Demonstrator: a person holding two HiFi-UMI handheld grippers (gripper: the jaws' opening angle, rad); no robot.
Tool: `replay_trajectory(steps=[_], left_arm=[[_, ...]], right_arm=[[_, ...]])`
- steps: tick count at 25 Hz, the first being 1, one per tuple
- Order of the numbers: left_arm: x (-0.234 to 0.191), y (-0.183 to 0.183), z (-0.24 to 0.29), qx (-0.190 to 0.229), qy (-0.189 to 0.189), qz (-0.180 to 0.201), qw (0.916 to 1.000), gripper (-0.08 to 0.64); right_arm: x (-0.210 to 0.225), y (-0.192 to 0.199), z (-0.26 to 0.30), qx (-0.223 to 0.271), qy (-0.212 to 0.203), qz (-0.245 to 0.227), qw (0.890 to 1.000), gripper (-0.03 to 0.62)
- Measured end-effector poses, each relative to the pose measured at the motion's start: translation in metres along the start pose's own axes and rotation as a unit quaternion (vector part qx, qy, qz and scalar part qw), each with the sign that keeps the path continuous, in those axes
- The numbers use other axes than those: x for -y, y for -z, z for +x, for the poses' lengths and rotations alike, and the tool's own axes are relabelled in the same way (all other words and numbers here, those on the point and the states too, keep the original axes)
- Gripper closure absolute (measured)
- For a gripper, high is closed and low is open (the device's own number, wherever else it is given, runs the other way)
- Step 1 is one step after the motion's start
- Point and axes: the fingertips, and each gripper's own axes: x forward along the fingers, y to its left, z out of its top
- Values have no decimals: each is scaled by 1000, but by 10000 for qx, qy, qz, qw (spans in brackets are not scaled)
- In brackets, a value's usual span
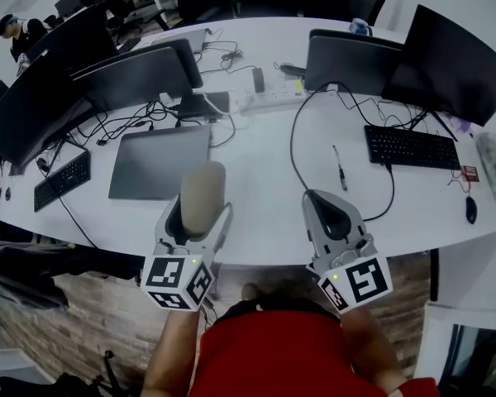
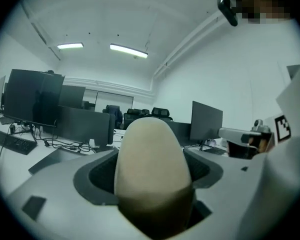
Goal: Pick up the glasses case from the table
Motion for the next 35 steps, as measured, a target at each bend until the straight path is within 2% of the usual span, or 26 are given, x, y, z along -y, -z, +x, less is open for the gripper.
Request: replay_trajectory(steps=[4,11,35], left_arm=[[7,-18,-23,345,49,4,9994,176],[12,-35,-46,481,-36,19,9988,178],[19,-42,-43,544,78,73,9985,177]], right_arm=[[-9,-5,-5,18,-89,-45,9999,588],[-15,-12,-18,86,-109,-138,9998,588],[-15,-13,-19,53,-60,-268,9996,588]])
